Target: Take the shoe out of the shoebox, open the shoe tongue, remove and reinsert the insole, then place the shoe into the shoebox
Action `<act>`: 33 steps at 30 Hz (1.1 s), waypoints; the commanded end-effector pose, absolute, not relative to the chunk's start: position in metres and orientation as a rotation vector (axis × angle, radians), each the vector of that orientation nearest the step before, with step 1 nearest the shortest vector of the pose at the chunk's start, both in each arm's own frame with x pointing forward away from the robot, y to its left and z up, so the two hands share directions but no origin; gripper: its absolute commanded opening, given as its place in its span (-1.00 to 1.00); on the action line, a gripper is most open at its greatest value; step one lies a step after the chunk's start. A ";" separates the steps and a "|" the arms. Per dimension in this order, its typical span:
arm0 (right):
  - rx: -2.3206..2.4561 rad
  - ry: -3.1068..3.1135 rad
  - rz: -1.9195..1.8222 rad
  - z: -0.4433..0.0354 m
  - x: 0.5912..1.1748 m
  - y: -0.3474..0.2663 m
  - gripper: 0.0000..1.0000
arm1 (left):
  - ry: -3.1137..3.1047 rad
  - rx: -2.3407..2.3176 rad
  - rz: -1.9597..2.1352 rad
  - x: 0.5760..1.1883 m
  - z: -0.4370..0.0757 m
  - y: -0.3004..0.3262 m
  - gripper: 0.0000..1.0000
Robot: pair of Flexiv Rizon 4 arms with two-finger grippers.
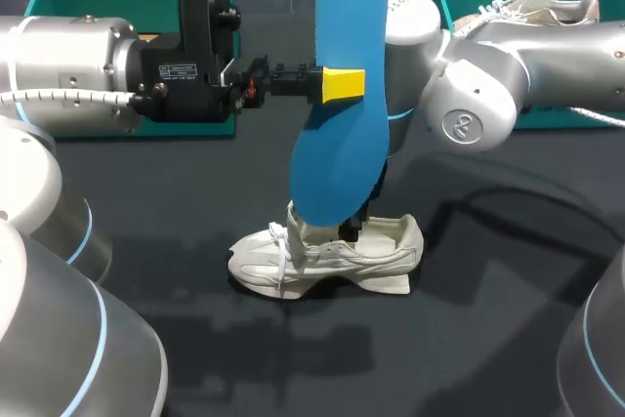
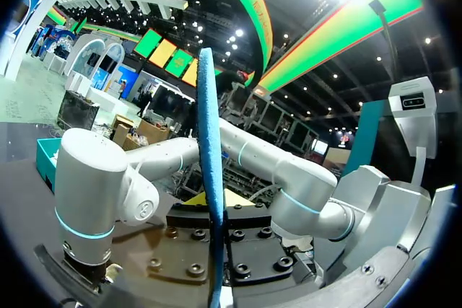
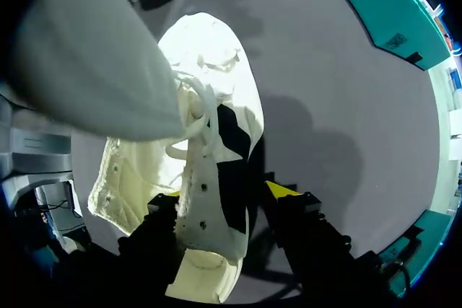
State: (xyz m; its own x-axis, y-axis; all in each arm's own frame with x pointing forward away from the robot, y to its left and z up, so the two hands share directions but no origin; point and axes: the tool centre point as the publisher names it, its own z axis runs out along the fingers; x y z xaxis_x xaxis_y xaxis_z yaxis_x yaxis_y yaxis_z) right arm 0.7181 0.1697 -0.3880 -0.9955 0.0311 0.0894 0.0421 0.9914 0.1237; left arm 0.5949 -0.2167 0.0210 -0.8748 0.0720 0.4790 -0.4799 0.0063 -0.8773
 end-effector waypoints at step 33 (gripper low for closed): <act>-0.593 -2.932 -0.203 -0.328 0.703 0.139 -1.00 | -1.903 0.420 1.925 0.594 0.021 -0.217 -1.00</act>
